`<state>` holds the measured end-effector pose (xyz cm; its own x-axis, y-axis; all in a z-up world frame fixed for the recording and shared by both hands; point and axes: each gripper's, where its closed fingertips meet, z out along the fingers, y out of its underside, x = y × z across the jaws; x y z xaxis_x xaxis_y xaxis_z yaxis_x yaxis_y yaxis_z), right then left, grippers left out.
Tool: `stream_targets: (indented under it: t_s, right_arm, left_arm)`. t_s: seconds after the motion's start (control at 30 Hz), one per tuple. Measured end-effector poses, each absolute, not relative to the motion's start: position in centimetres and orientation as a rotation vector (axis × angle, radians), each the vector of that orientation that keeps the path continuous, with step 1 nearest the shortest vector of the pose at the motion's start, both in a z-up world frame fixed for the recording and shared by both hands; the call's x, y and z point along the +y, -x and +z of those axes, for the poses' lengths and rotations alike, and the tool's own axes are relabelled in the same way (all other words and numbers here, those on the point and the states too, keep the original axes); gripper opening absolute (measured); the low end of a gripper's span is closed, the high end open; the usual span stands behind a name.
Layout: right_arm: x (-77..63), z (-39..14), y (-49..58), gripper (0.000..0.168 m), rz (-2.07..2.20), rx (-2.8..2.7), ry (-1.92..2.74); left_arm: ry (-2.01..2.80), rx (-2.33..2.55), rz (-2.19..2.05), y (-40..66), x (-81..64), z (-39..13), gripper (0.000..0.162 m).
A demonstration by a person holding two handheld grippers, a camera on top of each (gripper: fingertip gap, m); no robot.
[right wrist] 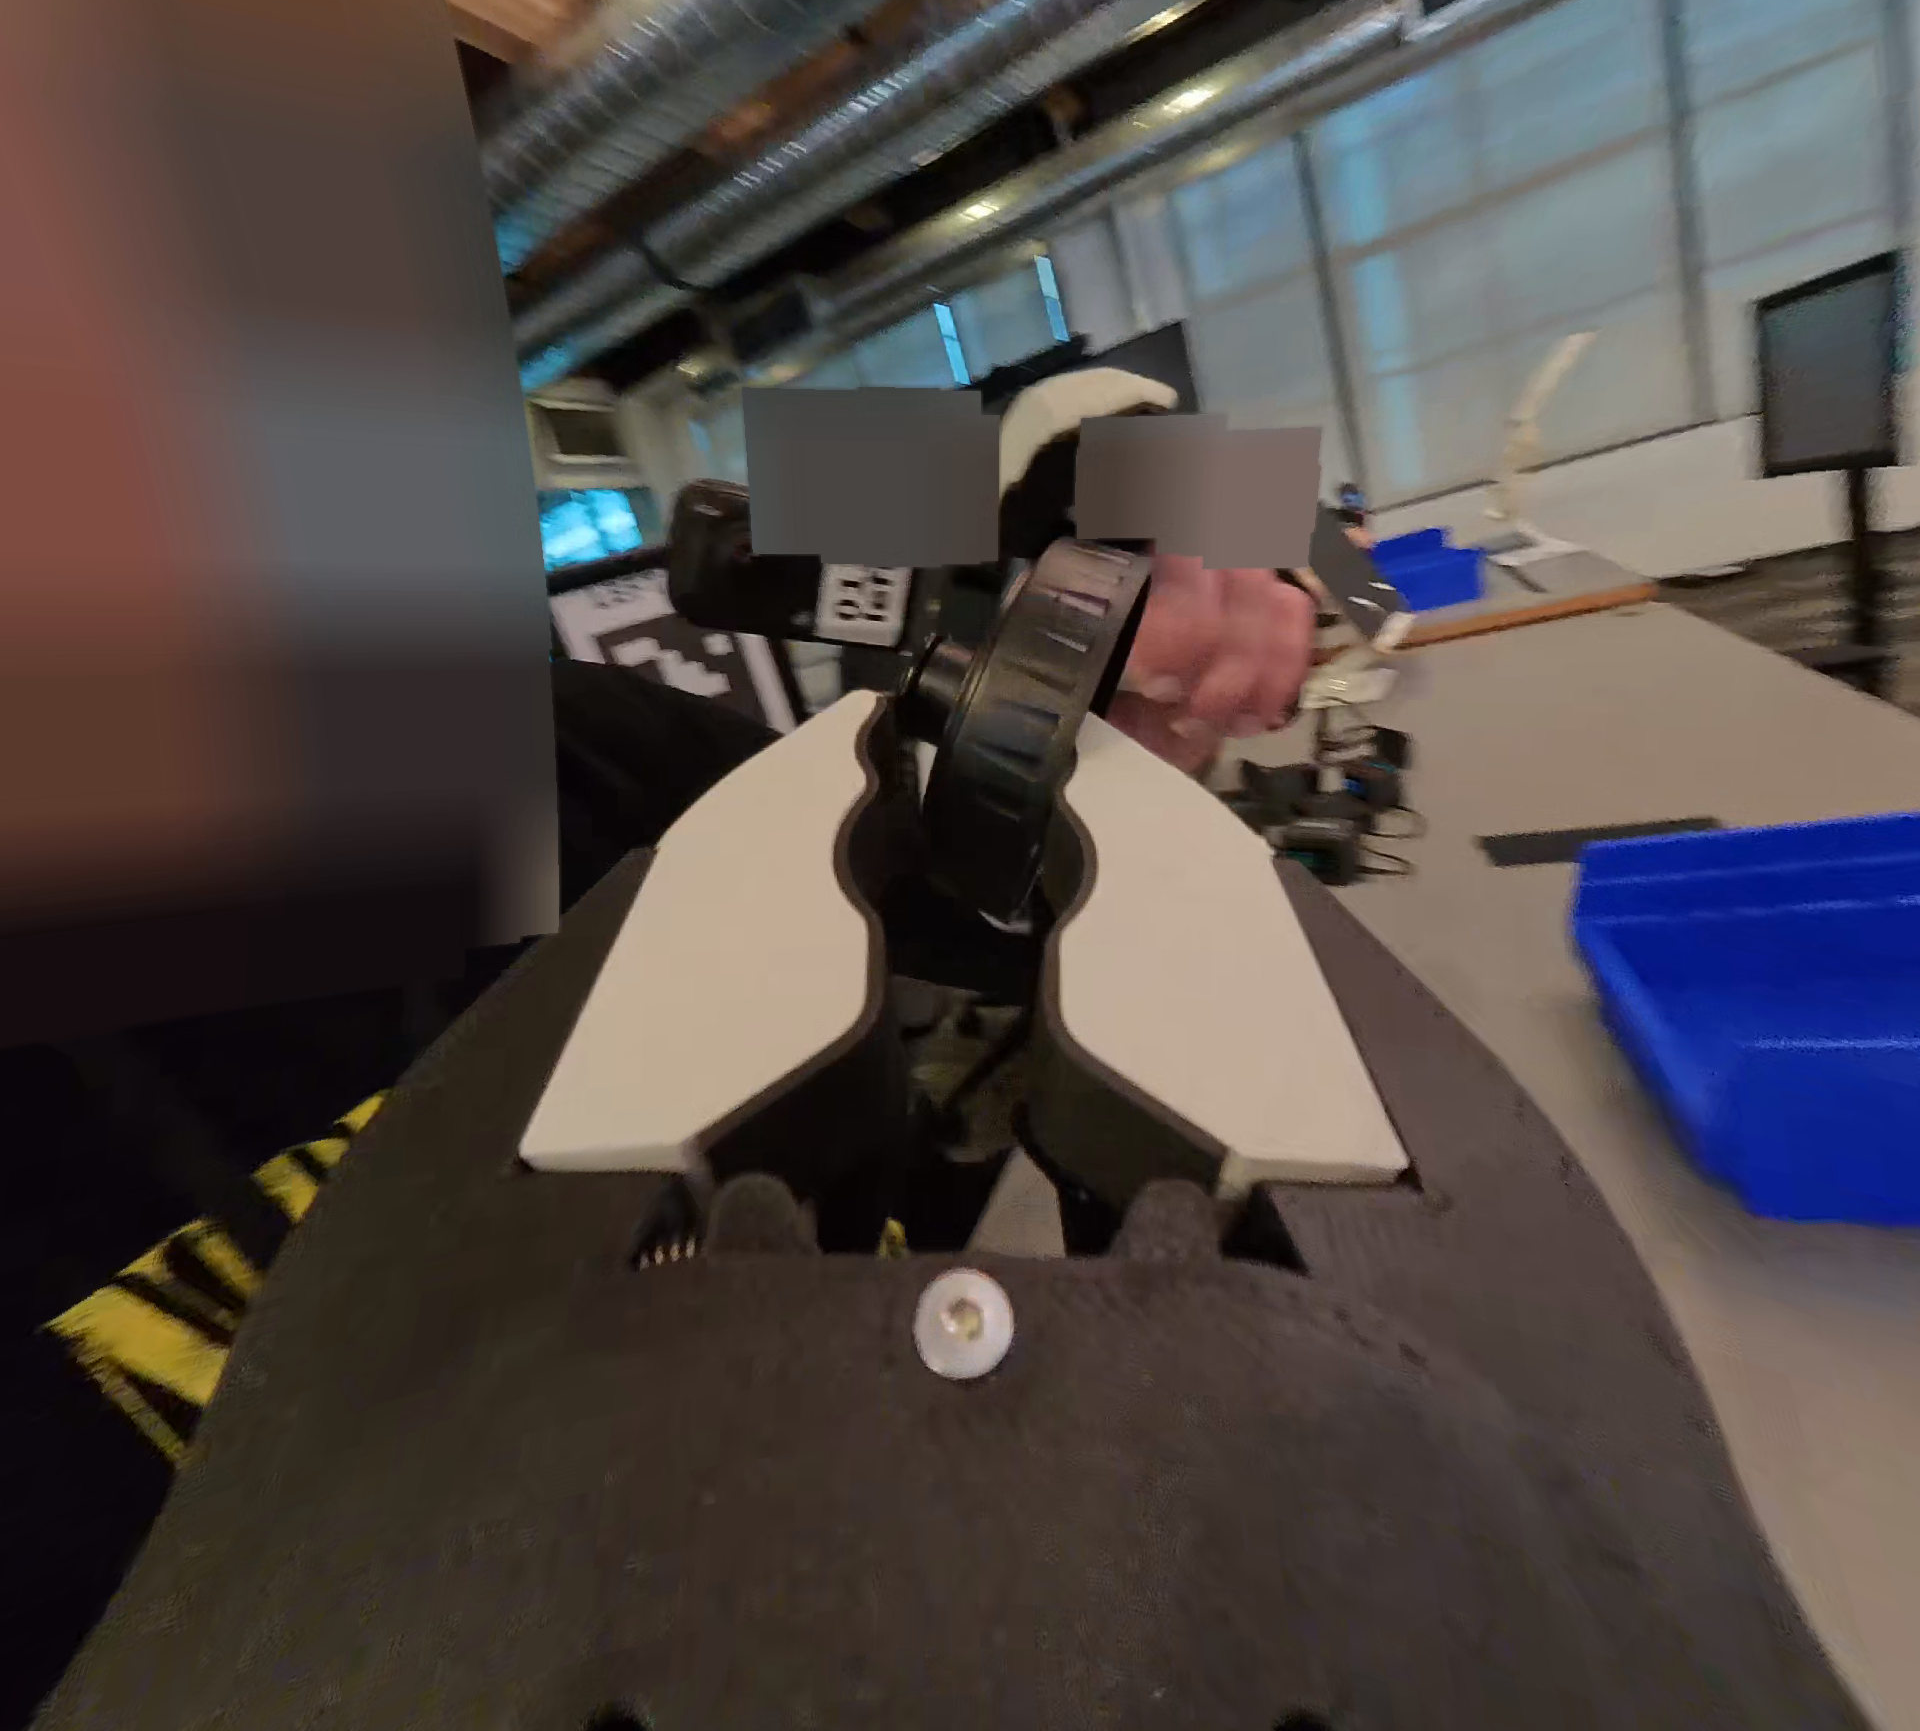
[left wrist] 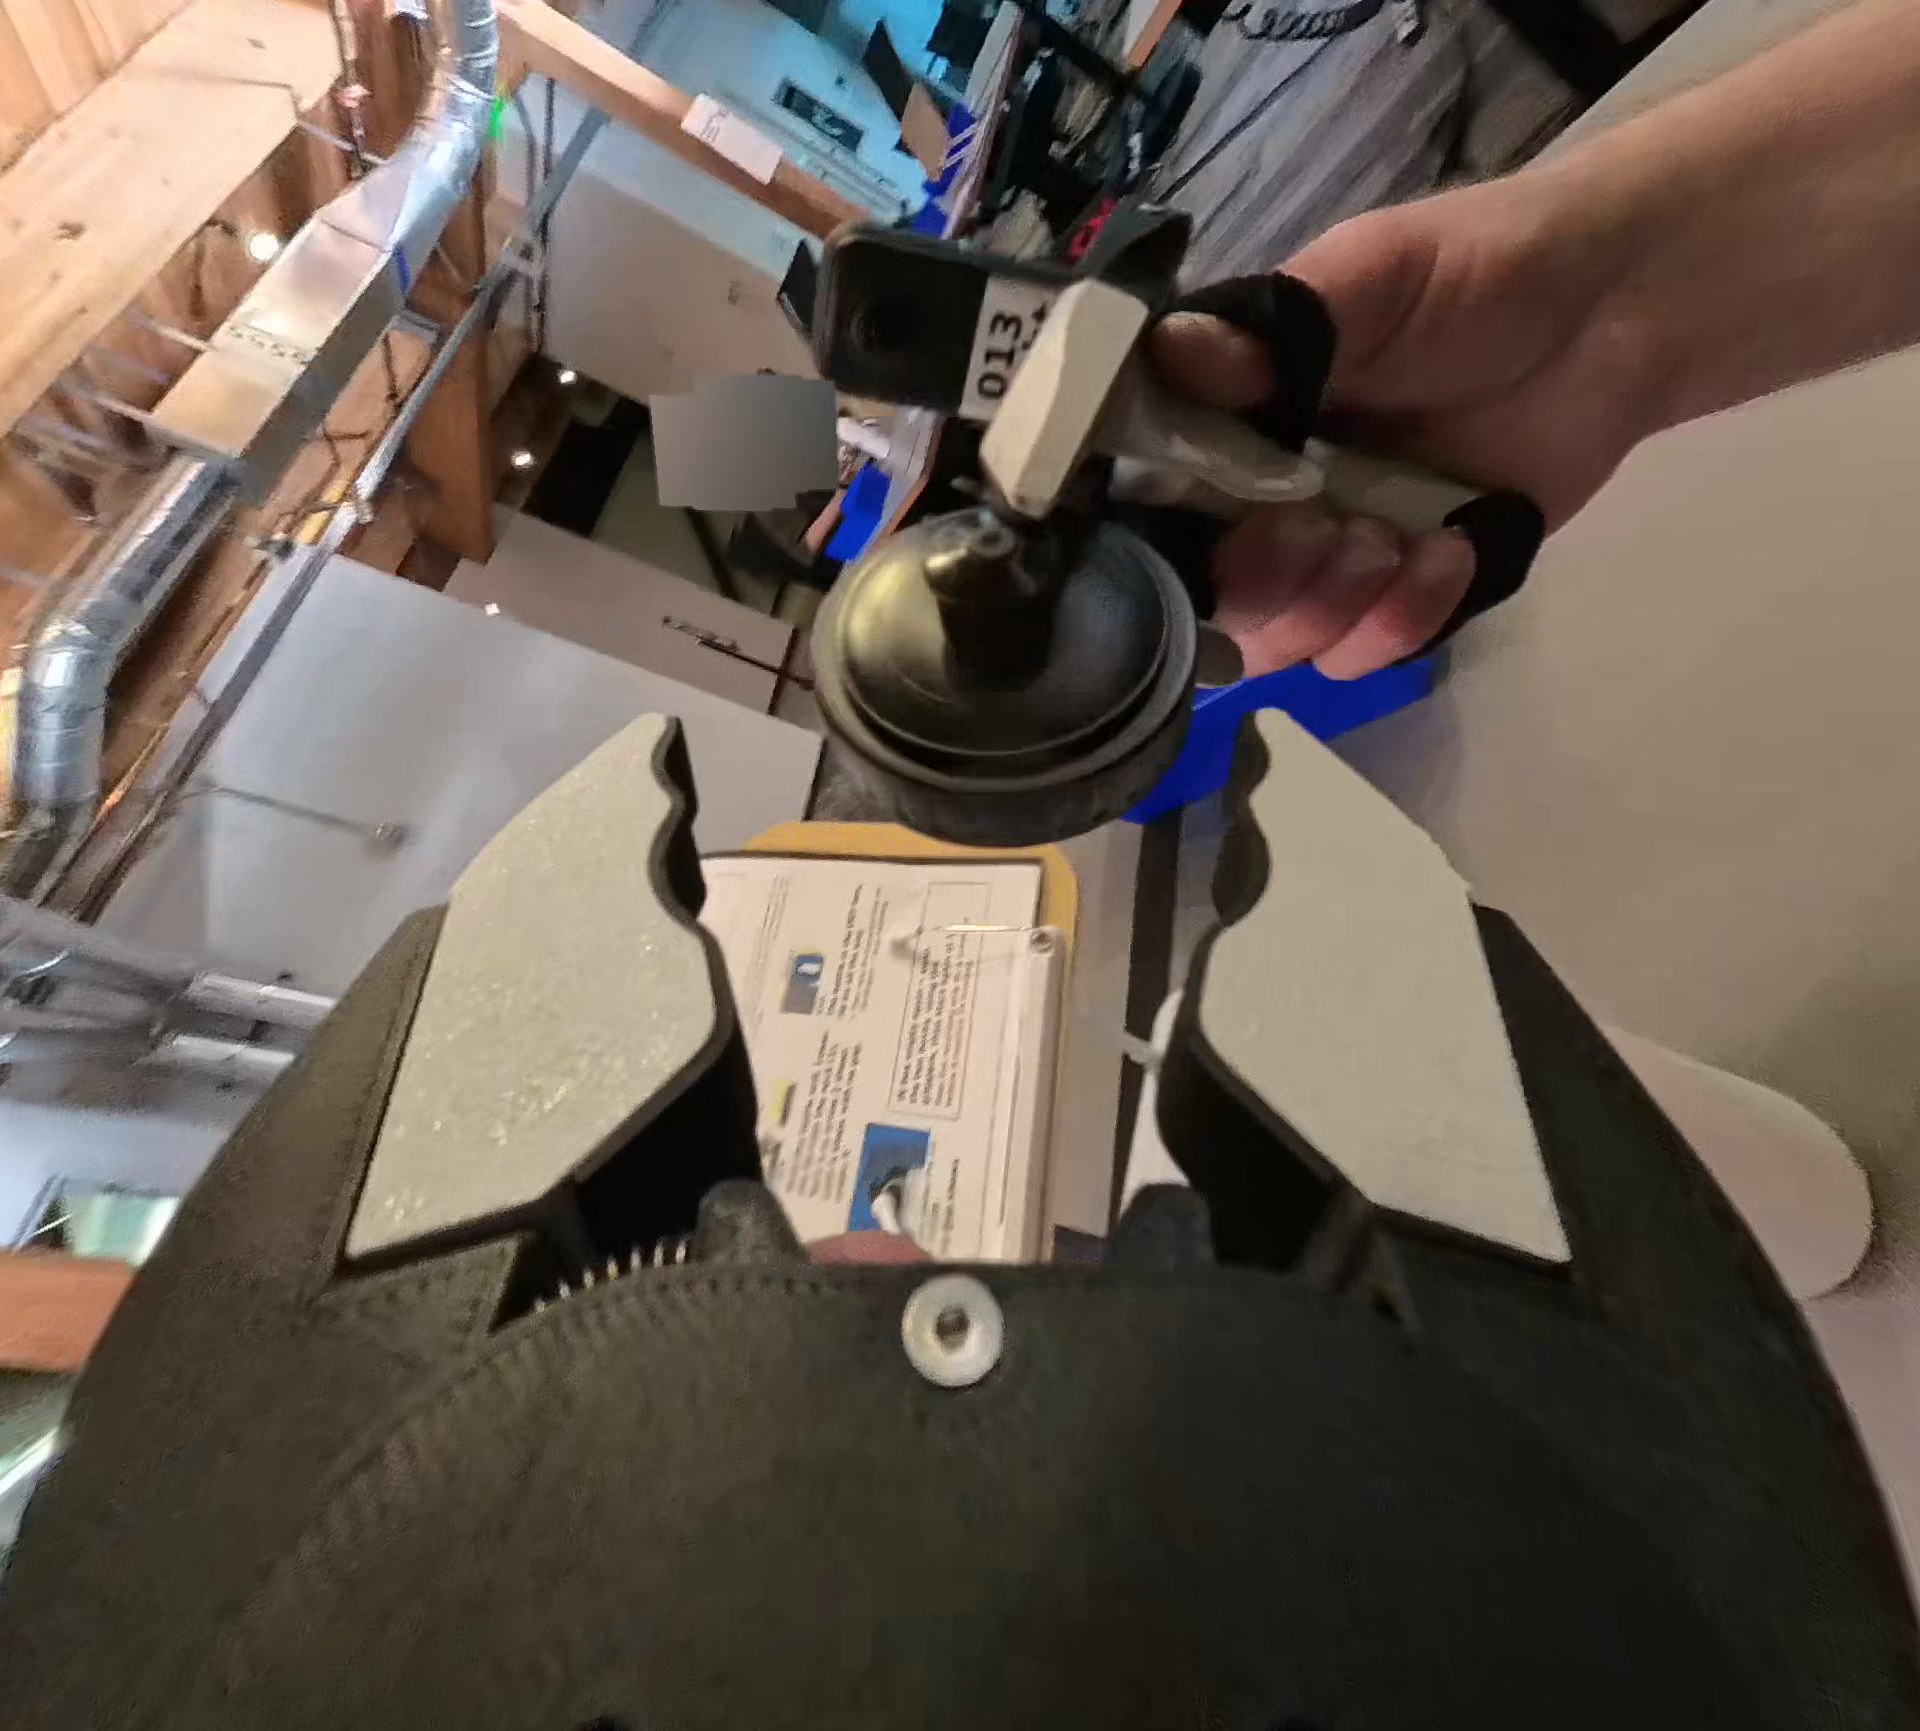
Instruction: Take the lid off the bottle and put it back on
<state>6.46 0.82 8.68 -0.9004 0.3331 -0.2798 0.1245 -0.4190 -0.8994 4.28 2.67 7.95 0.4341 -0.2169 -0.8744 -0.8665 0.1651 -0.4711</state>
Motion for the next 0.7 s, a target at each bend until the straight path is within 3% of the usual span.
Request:
stream_targets:
  t_s: [0.07,0.23,0.43,0.57,0.7]
  right_arm:
    - [0.5,8.3,-7.2,0.026,2.539,-1.633,0.621]
    - [-0.2,7.3,-8.0,0.026,2.667,-1.662,0.597]
    - [-0.1,6.9,-8.3,0.026,2.722,-1.651,0.581]
    - [1.2,6.6,-6.6,0.064,2.539,-1.562,0.766]
    - [3.9,5.3,-4.2,0.086,1.927,-1.516,1.075]
  left_arm:
    - [1.354,1.103,0.541,-5.4,3.1,6.9,0.097]
    - [1.303,1.154,0.435,-7.7,3.3,5.7,0.079]
    - [1.309,1.143,0.395,-8.0,3.5,5.2,0.079]
    - [1.363,1.101,0.488,-6.8,4.3,5.1,0.079]
    - [1.450,1.049,0.849,-3.8,6.1,4.8,0.079]
